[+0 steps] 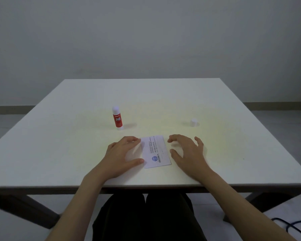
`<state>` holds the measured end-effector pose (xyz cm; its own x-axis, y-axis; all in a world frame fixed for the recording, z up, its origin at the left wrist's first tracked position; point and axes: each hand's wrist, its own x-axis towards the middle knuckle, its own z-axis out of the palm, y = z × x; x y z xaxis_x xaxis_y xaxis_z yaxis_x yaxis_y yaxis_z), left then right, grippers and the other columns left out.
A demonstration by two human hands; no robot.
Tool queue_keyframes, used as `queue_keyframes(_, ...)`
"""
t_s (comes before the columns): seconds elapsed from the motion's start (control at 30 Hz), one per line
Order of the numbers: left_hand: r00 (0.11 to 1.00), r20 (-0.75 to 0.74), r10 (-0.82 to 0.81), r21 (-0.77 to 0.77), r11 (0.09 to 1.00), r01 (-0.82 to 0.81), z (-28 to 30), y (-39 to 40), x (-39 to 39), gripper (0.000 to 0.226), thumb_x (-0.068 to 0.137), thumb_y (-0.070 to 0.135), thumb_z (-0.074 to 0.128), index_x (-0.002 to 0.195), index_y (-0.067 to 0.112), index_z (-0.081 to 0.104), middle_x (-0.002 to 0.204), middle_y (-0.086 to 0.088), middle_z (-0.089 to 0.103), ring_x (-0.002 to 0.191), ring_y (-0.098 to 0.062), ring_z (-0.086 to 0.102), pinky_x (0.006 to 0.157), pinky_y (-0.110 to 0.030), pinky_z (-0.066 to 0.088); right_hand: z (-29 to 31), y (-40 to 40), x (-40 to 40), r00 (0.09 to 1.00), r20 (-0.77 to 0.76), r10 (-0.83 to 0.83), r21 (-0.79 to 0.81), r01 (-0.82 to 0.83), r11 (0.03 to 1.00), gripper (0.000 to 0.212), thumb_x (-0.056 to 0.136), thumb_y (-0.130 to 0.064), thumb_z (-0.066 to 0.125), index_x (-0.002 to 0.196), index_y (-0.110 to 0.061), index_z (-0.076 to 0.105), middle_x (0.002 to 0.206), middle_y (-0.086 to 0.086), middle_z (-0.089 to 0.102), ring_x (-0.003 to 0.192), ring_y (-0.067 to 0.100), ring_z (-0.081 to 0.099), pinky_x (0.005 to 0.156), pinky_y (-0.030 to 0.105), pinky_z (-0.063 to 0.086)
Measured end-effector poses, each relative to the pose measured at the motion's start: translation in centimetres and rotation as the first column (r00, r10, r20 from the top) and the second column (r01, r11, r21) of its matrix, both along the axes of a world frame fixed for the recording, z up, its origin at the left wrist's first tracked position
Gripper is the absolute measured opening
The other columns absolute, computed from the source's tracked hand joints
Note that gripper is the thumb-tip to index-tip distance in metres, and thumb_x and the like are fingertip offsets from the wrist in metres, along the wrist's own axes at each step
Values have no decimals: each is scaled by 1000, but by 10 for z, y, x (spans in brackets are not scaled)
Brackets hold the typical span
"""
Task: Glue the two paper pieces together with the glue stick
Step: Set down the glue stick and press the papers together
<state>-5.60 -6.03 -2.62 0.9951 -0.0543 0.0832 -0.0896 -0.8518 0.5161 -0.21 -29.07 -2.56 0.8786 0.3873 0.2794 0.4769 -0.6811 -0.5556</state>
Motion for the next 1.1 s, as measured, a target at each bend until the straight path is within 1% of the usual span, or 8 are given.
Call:
queue_keyframes(0.07, 1000, -1, -10, 11, 1000, 10, 0, 1, 2, 73, 80, 51, 62, 143, 28, 33, 149, 17, 30, 136, -3, 28, 111, -28, 14, 1, 1, 0, 998, 30, 56, -100, -53, 994, 38, 92, -20, 46, 129, -28, 48, 140, -14, 47, 139, 8, 29, 113, 39, -4)
queue_keyframes(0.13, 998, -44, -51, 68, 996, 54, 0, 1, 5, 81, 79, 58, 58, 147, 30, 23, 154, 21, 18, 144, -2, 13, 115, -30, 10, 1, 4, 1, 989, 46, 141, -230, -127, 965, 45, 96, -23, 37, 140, -30, 37, 150, -16, 34, 145, 9, 14, 114, 44, -7)
queue_keyframes(0.27, 985, -143, -95, 144, 983, 116, -6, -1, 11, 87, 77, 69, 46, 148, 34, 11, 149, 30, 0, 146, -5, -4, 118, -42, -3, 0, 11, 2, 965, 67, 253, -423, -202, 883, 50, 96, -28, 26, 146, -33, 22, 156, -19, 20, 147, 15, -4, 113, 53, -12)
queue_keyframes(0.37, 984, -154, -90, 172, 978, 116, -12, 0, 12, 90, 74, 73, 40, 148, 34, 8, 149, 30, 0, 146, -7, -8, 117, -48, -9, -2, 12, -2, 946, 85, 312, -511, -227, 829, 52, 96, -33, 22, 148, -31, 18, 156, -19, 17, 147, 19, -11, 112, 55, -17)
queue_keyframes(0.57, 978, -171, -116, 212, 965, 152, -5, 1, 17, 91, 75, 72, 45, 148, 35, 7, 157, 22, 5, 146, -10, -11, 115, -52, -13, -8, 14, -9, 900, 39, 434, -565, -339, 753, 60, 90, -45, 9, 148, -32, 11, 157, -19, 8, 145, 19, -20, 110, 57, -24)
queue_keyframes(0.77, 974, -190, -126, 224, 960, 168, -1, 2, 19, 89, 77, 68, 49, 148, 35, 9, 155, 27, 1, 146, -10, -12, 115, -53, -15, 6, 17, 21, 964, -46, 261, -570, -240, 786, 54, 98, -38, 15, 148, -33, -4, 158, -19, -4, 145, 22, -19, 112, 56, -20)
queue_keyframes(0.93, 972, -183, -148, 153, 972, 177, -2, 2, 18, 87, 76, 67, 50, 148, 35, 11, 148, 33, -1, 146, -12, -12, 115, -55, -14, -8, 19, -14, 860, -43, 509, -577, -437, 690, 59, 93, -49, 10, 147, -35, -8, 155, -22, -11, 141, 20, -28, 105, 52, -31)
queue_keyframes(1.1, 970, -200, -136, 179, 968, 173, -2, 1, 18, 88, 79, 65, 50, 149, 33, 7, 155, 26, 1, 146, -12, -12, 115, -54, -15, 11, 12, 21, 955, -89, 284, -597, -280, 752, 53, 99, -38, 15, 147, -36, -6, 157, -22, -6, 145, 21, -20, 113, 57, -19)
